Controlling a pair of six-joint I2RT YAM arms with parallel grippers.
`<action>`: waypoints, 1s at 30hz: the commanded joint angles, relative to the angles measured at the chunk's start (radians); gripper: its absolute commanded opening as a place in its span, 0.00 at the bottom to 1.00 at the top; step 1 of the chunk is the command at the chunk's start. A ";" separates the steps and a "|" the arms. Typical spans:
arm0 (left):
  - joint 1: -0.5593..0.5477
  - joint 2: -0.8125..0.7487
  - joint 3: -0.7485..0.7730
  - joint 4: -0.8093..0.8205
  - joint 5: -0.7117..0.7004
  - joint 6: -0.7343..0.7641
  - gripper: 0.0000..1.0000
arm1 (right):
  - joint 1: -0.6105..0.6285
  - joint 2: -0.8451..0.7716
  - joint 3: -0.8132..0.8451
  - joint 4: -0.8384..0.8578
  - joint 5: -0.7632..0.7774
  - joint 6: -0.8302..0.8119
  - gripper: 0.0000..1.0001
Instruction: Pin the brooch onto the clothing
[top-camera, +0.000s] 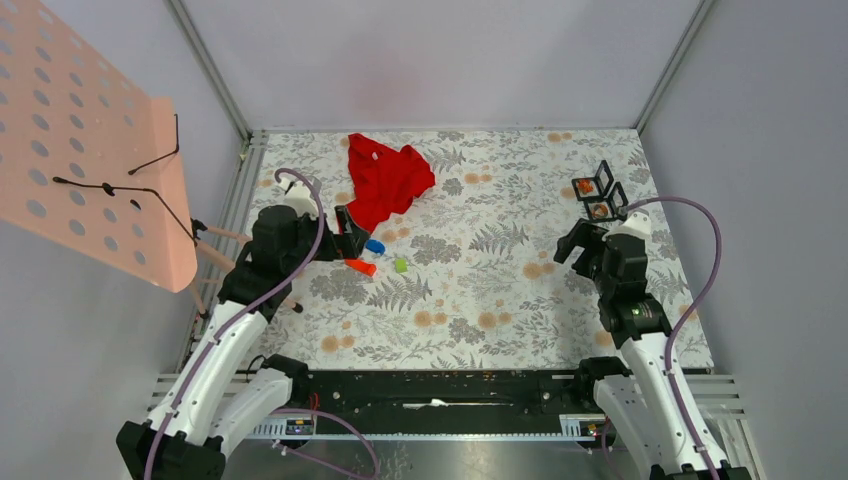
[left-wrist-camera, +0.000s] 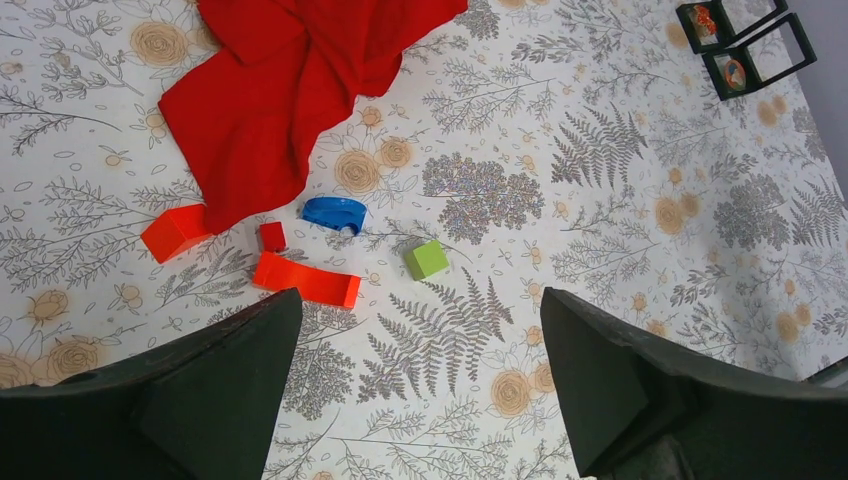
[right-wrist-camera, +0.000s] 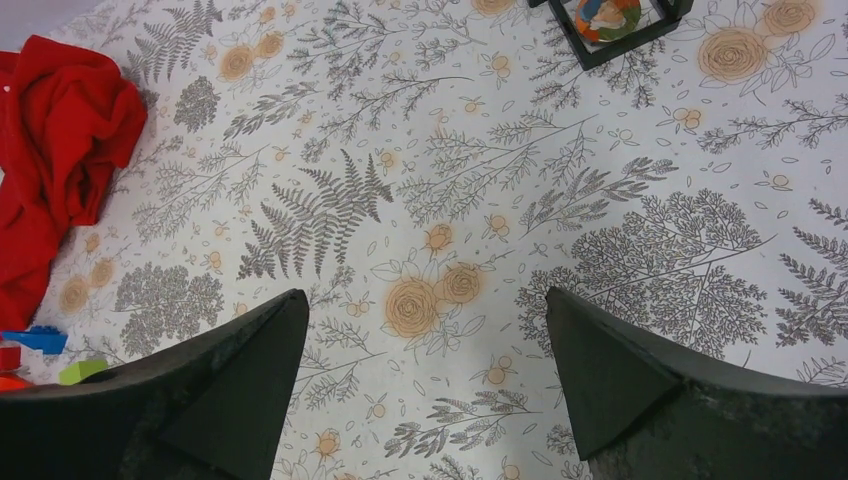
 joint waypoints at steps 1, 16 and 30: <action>0.006 0.011 0.055 0.019 -0.026 -0.002 0.99 | 0.005 0.016 0.039 0.064 0.030 -0.007 0.99; -0.350 0.247 0.051 0.216 -0.281 -0.151 0.99 | 0.005 -0.031 -0.002 0.122 -0.043 -0.012 1.00; -0.160 0.793 0.317 0.312 -0.271 -0.149 0.80 | 0.004 -0.033 -0.006 0.109 -0.078 -0.022 0.99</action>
